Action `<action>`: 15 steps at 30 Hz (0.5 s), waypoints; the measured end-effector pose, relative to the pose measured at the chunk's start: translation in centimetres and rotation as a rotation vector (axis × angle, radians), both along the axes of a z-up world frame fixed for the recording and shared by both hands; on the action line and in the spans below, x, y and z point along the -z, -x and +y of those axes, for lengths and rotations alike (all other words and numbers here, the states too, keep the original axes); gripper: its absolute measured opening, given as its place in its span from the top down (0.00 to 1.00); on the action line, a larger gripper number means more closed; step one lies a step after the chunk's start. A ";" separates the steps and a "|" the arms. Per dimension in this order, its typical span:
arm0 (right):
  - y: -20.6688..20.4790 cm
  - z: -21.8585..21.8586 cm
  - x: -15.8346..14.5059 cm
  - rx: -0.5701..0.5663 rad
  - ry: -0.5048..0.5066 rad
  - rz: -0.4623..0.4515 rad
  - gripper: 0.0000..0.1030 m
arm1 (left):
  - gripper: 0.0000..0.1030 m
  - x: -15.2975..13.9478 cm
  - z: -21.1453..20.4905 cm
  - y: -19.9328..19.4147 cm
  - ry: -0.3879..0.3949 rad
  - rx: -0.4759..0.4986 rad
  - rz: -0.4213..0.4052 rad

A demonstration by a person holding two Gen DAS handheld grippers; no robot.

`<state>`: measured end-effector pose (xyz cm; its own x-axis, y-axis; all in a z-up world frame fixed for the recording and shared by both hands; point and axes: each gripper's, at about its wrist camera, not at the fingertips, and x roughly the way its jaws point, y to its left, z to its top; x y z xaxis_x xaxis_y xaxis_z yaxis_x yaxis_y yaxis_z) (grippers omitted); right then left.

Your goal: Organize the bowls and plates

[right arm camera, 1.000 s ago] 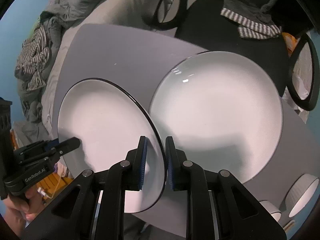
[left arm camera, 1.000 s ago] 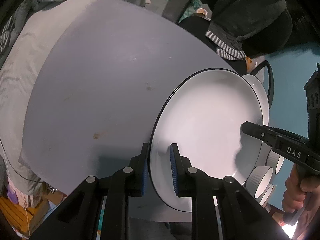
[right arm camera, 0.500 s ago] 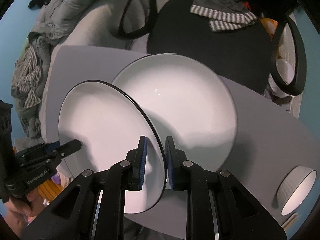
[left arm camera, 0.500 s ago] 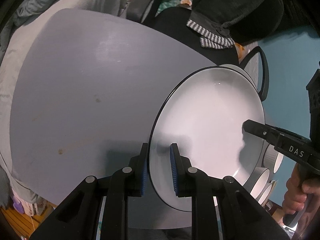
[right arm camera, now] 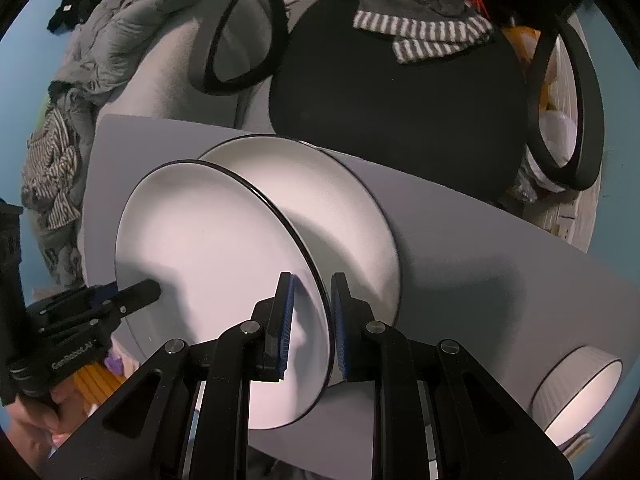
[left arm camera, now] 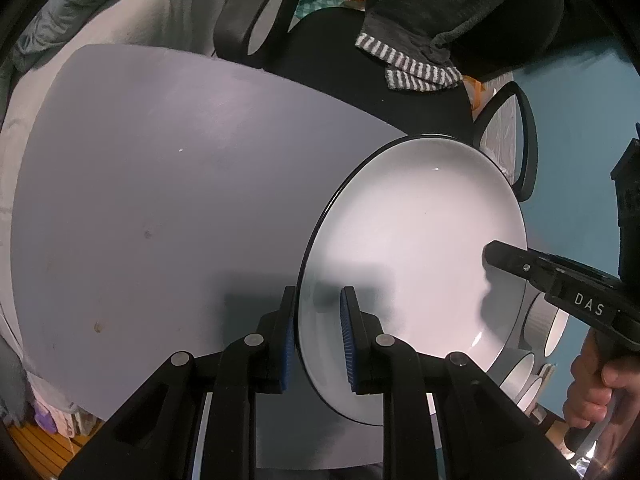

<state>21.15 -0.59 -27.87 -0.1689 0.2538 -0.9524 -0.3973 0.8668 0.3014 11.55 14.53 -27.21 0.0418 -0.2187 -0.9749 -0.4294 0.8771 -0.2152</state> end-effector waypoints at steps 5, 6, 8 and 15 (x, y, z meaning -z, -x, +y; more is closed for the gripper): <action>-0.4 -0.2 0.4 0.002 0.010 0.005 0.82 | 0.81 0.5 -0.5 -0.4 -0.012 0.005 0.017; -0.5 -0.3 0.4 0.006 0.009 0.006 0.82 | 0.81 0.5 -0.6 -0.6 -0.012 0.005 0.018; -0.7 -0.5 0.5 0.014 0.006 0.010 0.81 | 0.81 0.6 -0.8 -0.7 -0.013 0.007 0.018; -1.4 -0.8 1.0 0.033 0.024 0.018 0.81 | 0.81 1.1 -1.3 -1.4 -0.014 0.015 0.033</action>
<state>22.51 -1.43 -28.88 -0.1785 0.2366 -0.9551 -0.3634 0.8862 0.2874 12.96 13.22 -28.30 0.0064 -0.2057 -0.9786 -0.4231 0.8861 -0.1890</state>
